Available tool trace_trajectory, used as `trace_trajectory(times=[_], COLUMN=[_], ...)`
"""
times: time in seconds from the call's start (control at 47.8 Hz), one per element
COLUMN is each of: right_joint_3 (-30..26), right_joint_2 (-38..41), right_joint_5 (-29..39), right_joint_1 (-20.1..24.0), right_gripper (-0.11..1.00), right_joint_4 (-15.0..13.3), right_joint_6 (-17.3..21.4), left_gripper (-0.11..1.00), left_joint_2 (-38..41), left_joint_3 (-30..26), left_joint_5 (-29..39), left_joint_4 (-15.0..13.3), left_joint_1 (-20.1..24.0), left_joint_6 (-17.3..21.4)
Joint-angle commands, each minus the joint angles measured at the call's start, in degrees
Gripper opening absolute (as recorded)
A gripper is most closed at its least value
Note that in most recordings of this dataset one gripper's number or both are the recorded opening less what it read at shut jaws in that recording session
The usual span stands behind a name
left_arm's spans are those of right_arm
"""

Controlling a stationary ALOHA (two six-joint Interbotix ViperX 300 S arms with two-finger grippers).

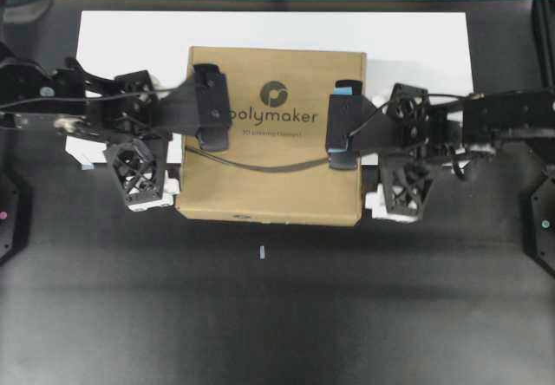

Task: Place the cardboard box on the stand after clamping it between your arms.
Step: 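Clamp the box between both grippers and lift it toward the stand, then carry the clamped box back and lower it onto the white stand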

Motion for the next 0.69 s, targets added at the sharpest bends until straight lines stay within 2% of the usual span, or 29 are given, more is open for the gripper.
trace_trajectory(times=[0.0, 0.188, 0.335, 0.67], right_joint_3=[-5.1, -6.5, -7.3, -8.8], right_joint_2=[1.1, 1.9, 2.4, 4.4], right_joint_5=[-2.7, -3.0, -2.8, -5.0], right_joint_1=[-2.0, -4.1, -5.4, -8.8], right_gripper=[0.84, 0.84, 0.84, 0.84], right_joint_4=[0.6, 2.4, 4.2, 4.6], right_joint_6=[-1.2, -4.7, -6.0, -9.6], left_gripper=[0.83, 0.83, 0.83, 0.83], left_joint_2=[0.6, 2.5, 3.0, 2.6], left_joint_3=[-6.6, -9.8, -10.6, -9.8], left_joint_5=[-6.1, -6.1, -5.5, -5.0], left_joint_4=[-0.5, -0.5, -0.5, -0.5], left_joint_1=[-0.3, 0.2, 1.8, 6.0], left_joint_6=[1.0, 6.3, 7.2, 8.4])
